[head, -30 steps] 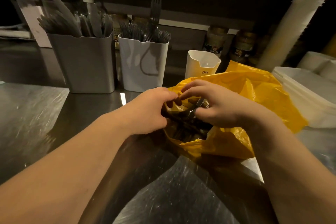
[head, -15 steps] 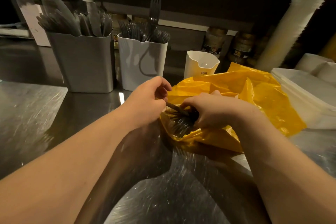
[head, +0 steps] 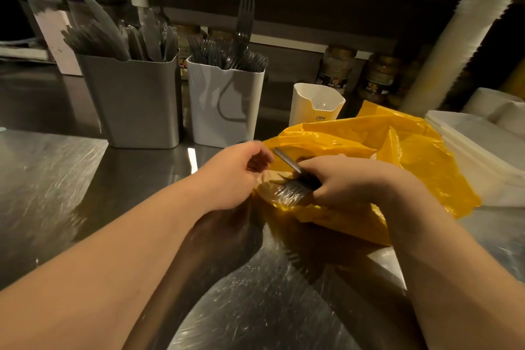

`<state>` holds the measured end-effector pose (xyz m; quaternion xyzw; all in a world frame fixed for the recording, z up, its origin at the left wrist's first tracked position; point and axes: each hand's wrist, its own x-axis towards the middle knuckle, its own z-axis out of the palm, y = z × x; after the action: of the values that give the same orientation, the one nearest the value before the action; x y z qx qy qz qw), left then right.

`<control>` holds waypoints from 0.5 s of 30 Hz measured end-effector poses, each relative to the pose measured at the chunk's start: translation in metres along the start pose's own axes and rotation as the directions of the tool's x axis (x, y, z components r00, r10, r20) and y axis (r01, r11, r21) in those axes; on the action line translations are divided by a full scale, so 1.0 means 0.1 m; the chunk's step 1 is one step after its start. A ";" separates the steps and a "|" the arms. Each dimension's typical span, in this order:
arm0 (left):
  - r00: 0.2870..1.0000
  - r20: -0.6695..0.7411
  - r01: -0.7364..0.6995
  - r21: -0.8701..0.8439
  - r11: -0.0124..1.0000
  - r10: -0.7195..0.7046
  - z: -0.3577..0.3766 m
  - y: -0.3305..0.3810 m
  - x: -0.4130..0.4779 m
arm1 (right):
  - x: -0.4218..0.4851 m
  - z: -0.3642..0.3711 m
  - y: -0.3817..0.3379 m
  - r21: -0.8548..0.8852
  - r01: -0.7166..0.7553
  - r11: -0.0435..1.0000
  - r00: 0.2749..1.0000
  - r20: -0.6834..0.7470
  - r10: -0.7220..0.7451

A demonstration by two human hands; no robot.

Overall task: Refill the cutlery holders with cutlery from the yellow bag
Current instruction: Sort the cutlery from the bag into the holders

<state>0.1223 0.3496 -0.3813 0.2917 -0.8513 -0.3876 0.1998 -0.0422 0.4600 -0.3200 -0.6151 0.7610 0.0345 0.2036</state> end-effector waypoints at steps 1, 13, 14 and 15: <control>0.999 0.037 -0.007 0.052 0.999 0.005 0.00 0.01 -0.01 | -0.03 -0.01 0.02 0.030 -0.004 1.000 1.000 0.006 0.004; 0.985 0.172 -0.051 0.432 0.900 -0.026 -0.04 0.03 0.05 | -0.13 -0.25 0.03 0.226 0.097 0.969 0.962 -0.271 -0.034; 0.981 0.191 -0.067 0.445 0.893 -0.022 -0.02 0.03 0.09 | -0.13 -0.32 -0.01 0.226 0.103 0.969 0.964 -0.264 -0.041; 0.976 0.218 -0.080 0.462 0.883 -0.025 -0.01 0.04 0.10 | -0.14 -0.39 -0.05 0.229 0.113 0.967 0.962 -0.267 -0.049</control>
<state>0.1137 0.3447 -0.3763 0.2748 -0.9404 -0.1973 0.0345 -0.0454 0.4592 -0.2780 -0.6156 0.7536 -0.1477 0.1769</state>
